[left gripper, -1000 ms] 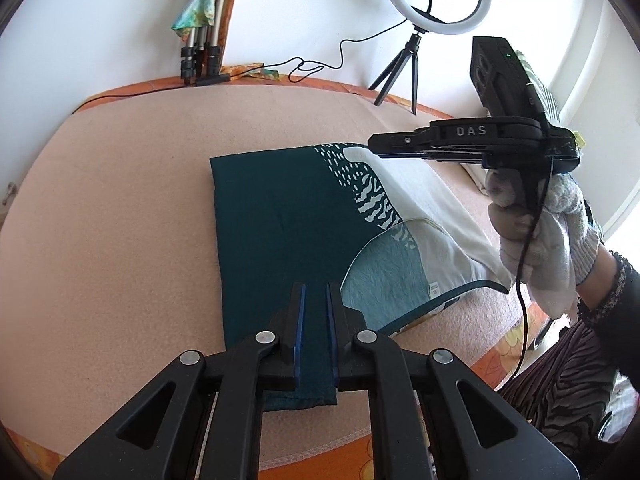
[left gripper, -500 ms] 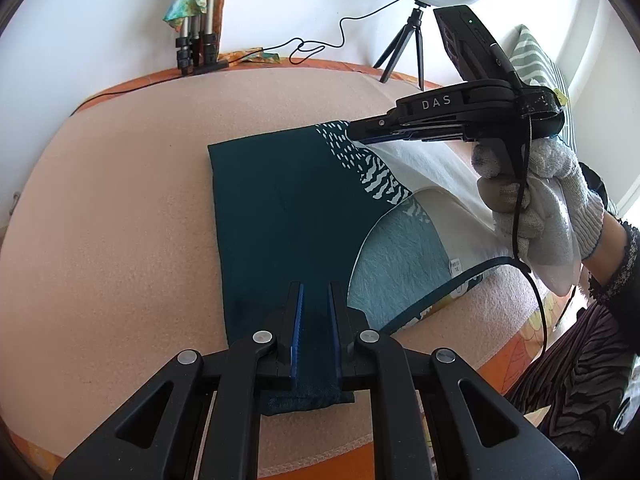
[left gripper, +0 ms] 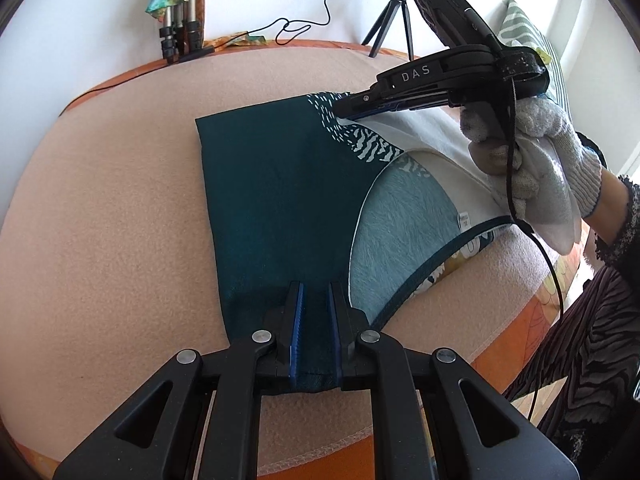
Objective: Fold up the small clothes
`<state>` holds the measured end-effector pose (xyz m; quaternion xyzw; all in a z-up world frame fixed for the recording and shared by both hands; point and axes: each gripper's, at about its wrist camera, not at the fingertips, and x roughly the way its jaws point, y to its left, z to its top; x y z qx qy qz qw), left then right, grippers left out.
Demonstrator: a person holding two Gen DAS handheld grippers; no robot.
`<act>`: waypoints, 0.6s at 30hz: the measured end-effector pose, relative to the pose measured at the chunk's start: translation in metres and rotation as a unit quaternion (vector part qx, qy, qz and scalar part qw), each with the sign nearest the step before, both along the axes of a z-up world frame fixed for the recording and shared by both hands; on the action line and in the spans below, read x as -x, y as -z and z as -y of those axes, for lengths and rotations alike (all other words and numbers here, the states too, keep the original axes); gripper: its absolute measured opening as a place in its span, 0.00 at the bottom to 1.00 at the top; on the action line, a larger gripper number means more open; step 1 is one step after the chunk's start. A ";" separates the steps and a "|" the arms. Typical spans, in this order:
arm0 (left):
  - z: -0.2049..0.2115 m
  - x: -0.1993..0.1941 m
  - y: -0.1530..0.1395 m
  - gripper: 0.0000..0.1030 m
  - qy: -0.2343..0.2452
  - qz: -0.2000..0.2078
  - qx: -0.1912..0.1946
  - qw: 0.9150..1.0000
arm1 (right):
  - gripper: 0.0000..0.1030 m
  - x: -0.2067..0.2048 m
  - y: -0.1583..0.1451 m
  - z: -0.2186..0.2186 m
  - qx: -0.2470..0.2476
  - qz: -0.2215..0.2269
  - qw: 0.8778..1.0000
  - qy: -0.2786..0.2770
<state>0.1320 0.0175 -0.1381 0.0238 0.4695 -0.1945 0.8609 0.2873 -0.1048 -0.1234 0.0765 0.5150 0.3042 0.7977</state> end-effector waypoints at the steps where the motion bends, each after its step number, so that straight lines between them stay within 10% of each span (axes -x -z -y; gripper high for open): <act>1: -0.003 0.003 0.001 0.10 0.000 0.002 0.006 1.000 | 0.08 -0.001 0.001 0.003 0.008 0.005 1.000 0.002; 12: -0.040 0.014 -0.018 0.18 -0.037 0.003 0.091 0.995 | 0.19 0.004 -0.025 0.089 -0.119 -0.022 0.991 0.065; 15: -0.061 0.012 -0.024 0.46 -0.080 -0.015 0.145 0.986 | 0.42 0.016 -0.030 0.117 -0.104 -0.010 0.990 0.090; 18: -0.081 0.014 -0.023 0.51 -0.115 -0.035 0.205 0.971 | 0.47 0.023 -0.023 0.145 -0.102 -0.020 0.988 0.116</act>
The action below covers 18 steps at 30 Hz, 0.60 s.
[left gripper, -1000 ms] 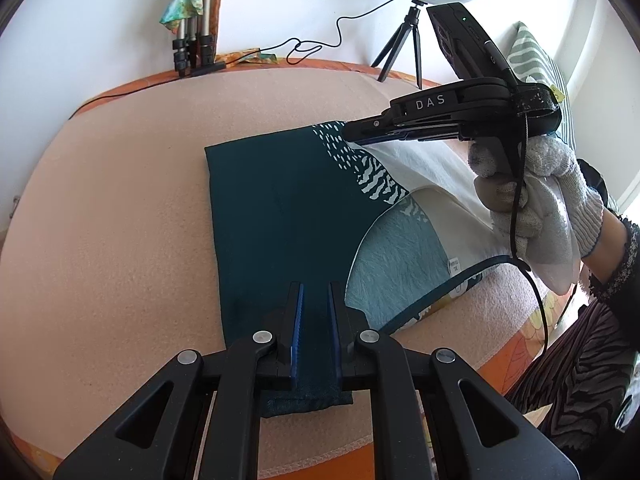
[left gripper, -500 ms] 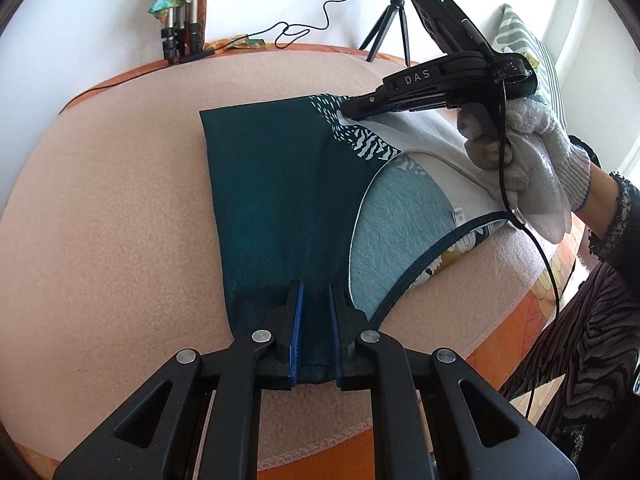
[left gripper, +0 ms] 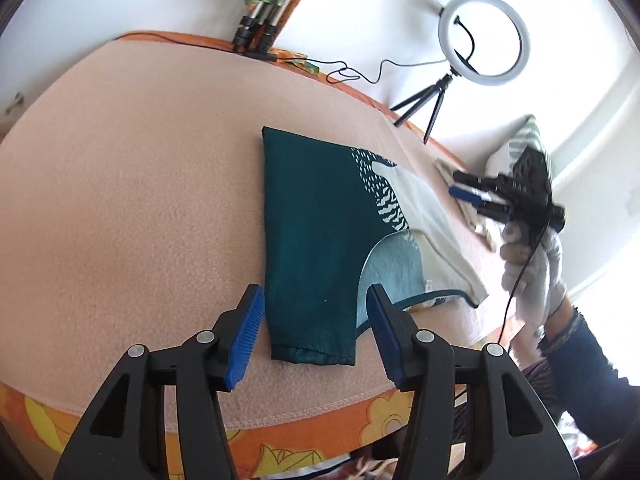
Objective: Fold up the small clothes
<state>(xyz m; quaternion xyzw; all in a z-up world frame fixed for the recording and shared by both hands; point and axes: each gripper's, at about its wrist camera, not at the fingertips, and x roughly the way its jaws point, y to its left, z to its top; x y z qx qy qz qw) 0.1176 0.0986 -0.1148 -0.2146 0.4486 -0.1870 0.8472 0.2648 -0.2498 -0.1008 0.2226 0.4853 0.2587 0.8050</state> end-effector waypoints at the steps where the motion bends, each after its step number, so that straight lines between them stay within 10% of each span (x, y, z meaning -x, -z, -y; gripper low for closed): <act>1: -0.004 0.000 0.001 0.51 -0.010 -0.008 0.018 1.000 | 0.47 0.002 0.004 0.009 0.001 -0.007 1.000 0.006; 8: -0.011 -0.006 0.025 0.51 -0.049 -0.081 0.120 0.988 | 0.49 0.007 0.031 0.046 -0.036 -0.054 0.997 0.029; 18: -0.013 0.001 0.035 0.51 -0.076 -0.116 0.138 0.981 | 0.50 0.006 0.039 0.042 -0.044 -0.070 0.996 0.021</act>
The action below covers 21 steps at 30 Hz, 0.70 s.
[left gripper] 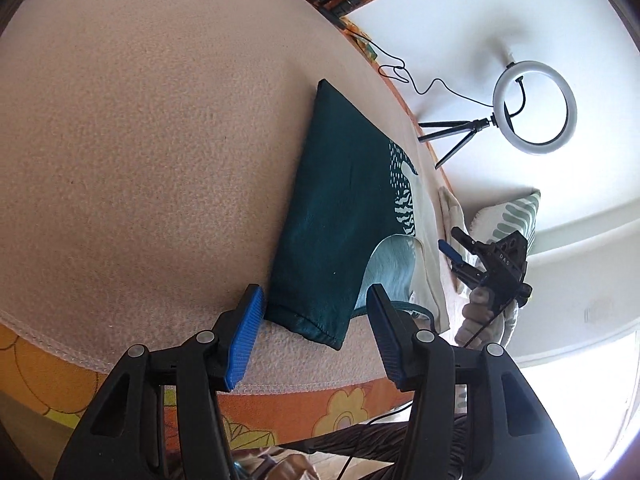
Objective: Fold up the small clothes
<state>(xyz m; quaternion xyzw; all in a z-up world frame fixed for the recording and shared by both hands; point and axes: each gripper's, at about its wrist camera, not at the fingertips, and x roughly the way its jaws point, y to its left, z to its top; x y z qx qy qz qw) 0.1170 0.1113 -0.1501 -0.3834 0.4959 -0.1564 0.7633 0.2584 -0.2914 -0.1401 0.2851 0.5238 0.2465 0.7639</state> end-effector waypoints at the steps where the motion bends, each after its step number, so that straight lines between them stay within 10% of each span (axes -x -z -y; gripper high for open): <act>1: -0.002 0.000 0.000 0.51 -0.004 -0.001 0.002 1.000 | 0.50 -0.001 0.001 -0.001 0.002 -0.002 1.000 -0.001; 11: 0.007 -0.021 0.001 0.74 0.017 0.012 0.054 0.998 | 0.55 -0.010 0.013 -0.012 -0.025 -0.007 1.000 -0.015; 21: 0.034 -0.036 0.002 0.71 0.059 0.019 0.055 0.997 | 0.55 -0.026 0.024 -0.022 -0.100 -0.008 0.995 -0.022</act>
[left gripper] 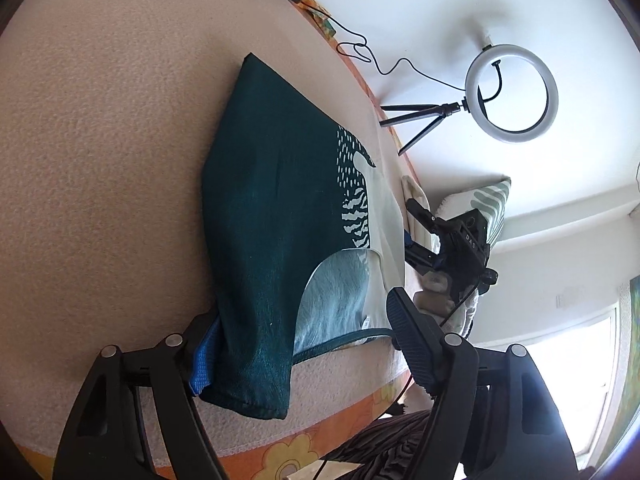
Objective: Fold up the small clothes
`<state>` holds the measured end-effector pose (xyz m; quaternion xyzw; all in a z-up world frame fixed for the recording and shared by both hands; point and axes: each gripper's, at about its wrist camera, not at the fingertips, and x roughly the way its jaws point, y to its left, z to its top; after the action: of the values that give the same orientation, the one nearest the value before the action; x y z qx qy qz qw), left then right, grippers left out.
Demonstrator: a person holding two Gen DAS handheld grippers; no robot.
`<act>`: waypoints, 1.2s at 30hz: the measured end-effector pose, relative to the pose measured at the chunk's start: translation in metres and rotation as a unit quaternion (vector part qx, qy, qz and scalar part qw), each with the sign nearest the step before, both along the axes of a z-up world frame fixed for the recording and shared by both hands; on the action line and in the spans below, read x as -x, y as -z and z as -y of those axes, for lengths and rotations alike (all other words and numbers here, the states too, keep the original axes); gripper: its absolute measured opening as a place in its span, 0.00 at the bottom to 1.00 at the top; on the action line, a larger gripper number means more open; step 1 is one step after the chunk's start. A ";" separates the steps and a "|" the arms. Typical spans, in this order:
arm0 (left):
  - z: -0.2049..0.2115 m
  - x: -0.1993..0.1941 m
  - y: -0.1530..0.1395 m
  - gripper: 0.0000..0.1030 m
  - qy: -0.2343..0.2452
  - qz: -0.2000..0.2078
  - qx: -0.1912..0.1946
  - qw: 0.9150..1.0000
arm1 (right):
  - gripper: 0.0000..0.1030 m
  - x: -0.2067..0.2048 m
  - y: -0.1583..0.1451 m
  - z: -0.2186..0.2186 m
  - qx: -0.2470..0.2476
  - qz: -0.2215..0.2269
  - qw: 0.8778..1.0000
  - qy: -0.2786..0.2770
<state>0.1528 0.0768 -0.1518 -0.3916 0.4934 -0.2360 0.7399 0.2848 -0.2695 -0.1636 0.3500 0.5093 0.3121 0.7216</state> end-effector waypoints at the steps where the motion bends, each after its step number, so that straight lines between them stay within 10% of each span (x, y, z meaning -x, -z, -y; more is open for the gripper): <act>1: 0.003 -0.002 0.000 0.71 0.004 0.002 -0.001 1.000 | 0.55 -0.002 0.000 -0.002 -0.001 0.001 1.000 -0.001; 10: 0.023 -0.014 0.017 0.10 0.031 -0.027 -0.004 0.999 | 0.52 -0.006 -0.007 -0.038 0.020 0.025 0.999 -0.033; 15: 0.028 -0.010 0.007 0.08 0.033 -0.004 -0.032 0.999 | 0.11 -0.007 -0.001 -0.043 0.046 0.008 0.999 -0.027; 36: 0.018 0.011 -0.044 0.06 0.030 0.099 -0.063 0.993 | 0.05 0.016 -0.098 -0.043 0.082 0.119 0.989 -0.007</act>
<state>0.1419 0.0587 -0.1075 -0.3038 0.4430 -0.2640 0.8011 0.2692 -0.2267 -0.0658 0.2462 0.4460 0.3139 0.8012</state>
